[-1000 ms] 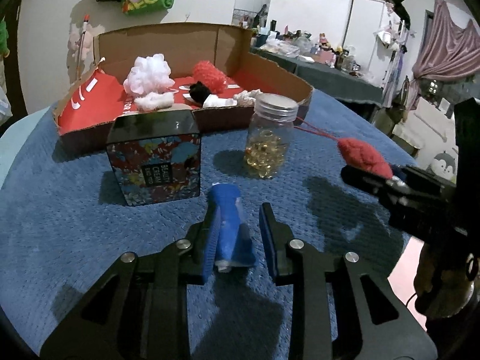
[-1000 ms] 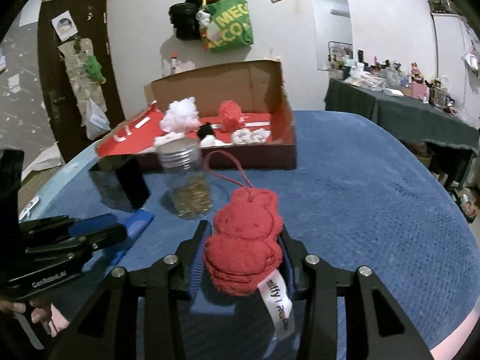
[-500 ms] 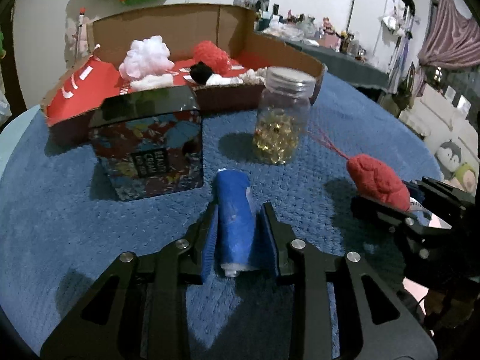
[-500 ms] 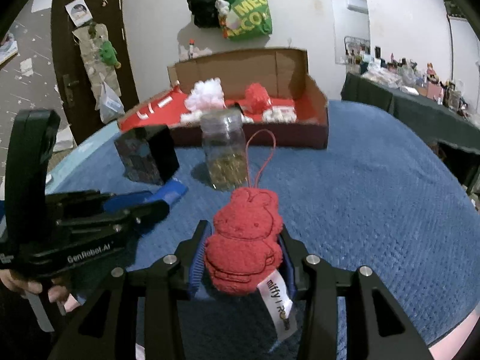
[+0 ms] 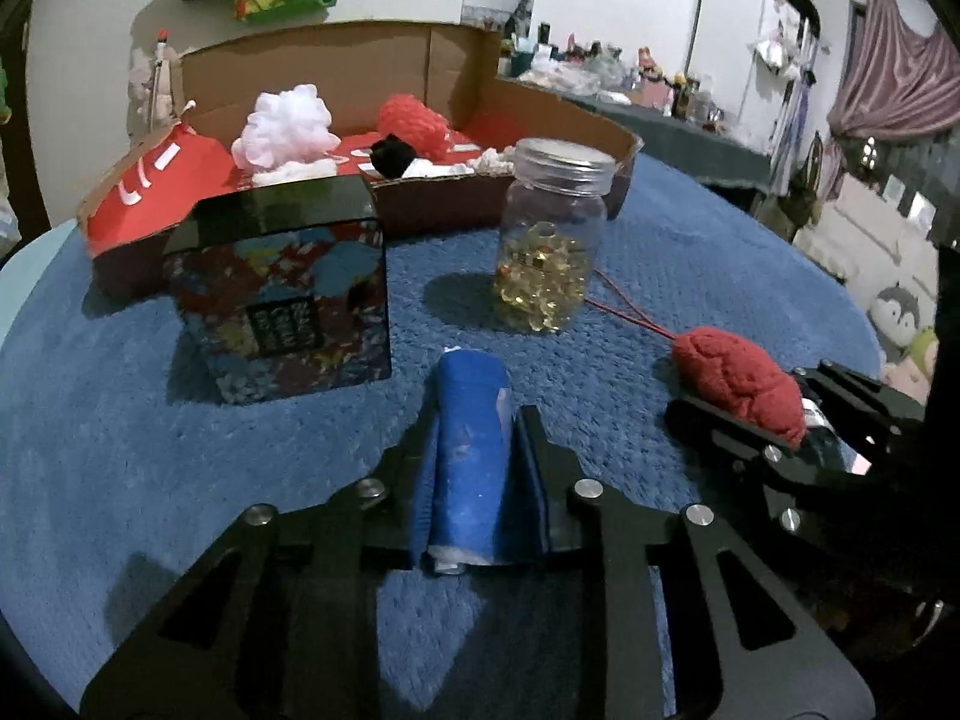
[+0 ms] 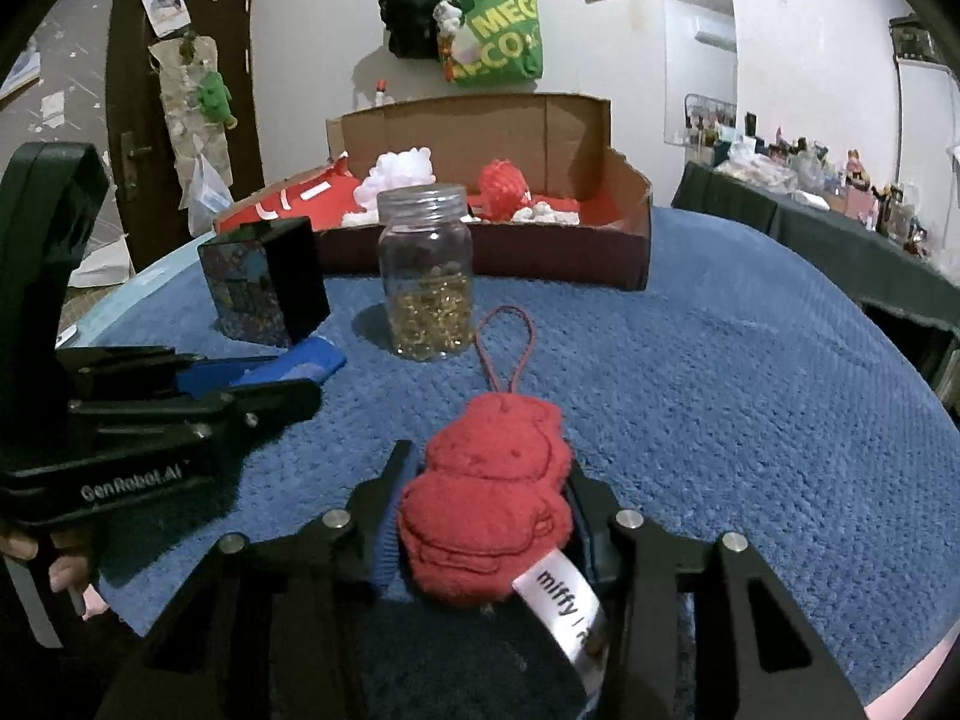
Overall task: Organize soft objects
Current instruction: 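Carry the blue roll and red miffy plush with both grippers over the box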
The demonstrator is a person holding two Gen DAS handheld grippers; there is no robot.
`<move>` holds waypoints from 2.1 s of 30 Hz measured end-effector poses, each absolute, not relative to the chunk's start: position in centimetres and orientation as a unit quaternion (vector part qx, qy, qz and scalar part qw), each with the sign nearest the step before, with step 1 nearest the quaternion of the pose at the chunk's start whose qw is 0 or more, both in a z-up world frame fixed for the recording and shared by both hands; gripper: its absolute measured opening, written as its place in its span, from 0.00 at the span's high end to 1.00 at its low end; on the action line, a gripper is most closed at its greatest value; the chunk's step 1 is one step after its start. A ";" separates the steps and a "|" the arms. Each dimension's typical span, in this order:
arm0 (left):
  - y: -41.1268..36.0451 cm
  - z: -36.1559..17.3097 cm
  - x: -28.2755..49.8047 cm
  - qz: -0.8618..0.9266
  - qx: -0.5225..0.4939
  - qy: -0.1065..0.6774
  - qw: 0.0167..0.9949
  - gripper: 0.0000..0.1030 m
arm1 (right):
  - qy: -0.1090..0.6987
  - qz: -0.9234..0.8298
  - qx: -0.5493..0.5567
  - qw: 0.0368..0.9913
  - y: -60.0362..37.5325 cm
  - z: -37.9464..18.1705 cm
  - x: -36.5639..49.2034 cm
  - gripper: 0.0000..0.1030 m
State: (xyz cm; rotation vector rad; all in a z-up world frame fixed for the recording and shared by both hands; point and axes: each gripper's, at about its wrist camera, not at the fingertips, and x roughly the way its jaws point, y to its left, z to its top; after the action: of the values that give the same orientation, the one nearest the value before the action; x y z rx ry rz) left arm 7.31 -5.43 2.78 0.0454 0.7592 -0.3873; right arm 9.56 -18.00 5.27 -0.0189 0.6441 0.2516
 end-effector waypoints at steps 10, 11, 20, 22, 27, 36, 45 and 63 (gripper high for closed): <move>-5.1 3.1 3.8 -0.191 0.024 0.332 0.923 0.78 | 0.289 0.157 0.012 0.944 -17.3 5.9 8.1 0.57; -5.0 3.1 3.8 -0.191 0.024 0.332 0.924 0.78 | 0.288 0.157 0.011 0.944 -17.2 5.9 8.2 0.57; -2.9 3.8 3.8 -0.180 0.009 0.338 0.924 0.78 | 0.299 0.129 0.016 0.945 -18.8 6.4 8.5 0.57; -1.8 4.1 3.9 -0.172 0.002 0.340 0.925 0.78 | 0.300 0.116 0.019 0.946 -19.8 6.8 8.8 0.57; 1.7 5.1 5.0 -0.142 -0.015 0.345 0.928 0.78 | 0.295 0.088 0.035 0.951 -22.4 8.3 9.8 0.57; 6.0 6.9 8.3 -0.115 -0.027 0.344 0.931 0.78 | 0.264 0.059 0.035 0.962 -24.2 12.0 12.5 0.57; 6.8 9.8 12.4 -0.150 -0.035 0.341 0.927 0.78 | 0.253 0.090 0.029 0.963 -22.6 15.5 18.1 0.57; 4.6 10.8 25.4 -0.175 0.005 0.417 0.892 0.78 | 0.368 0.106 -0.035 0.923 -17.8 15.7 35.2 0.57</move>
State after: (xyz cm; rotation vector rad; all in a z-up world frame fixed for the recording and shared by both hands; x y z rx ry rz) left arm 25.41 4.61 10.84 0.0104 0.8653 -0.3641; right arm 35.19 -17.75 15.73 -0.0719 0.7557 0.2175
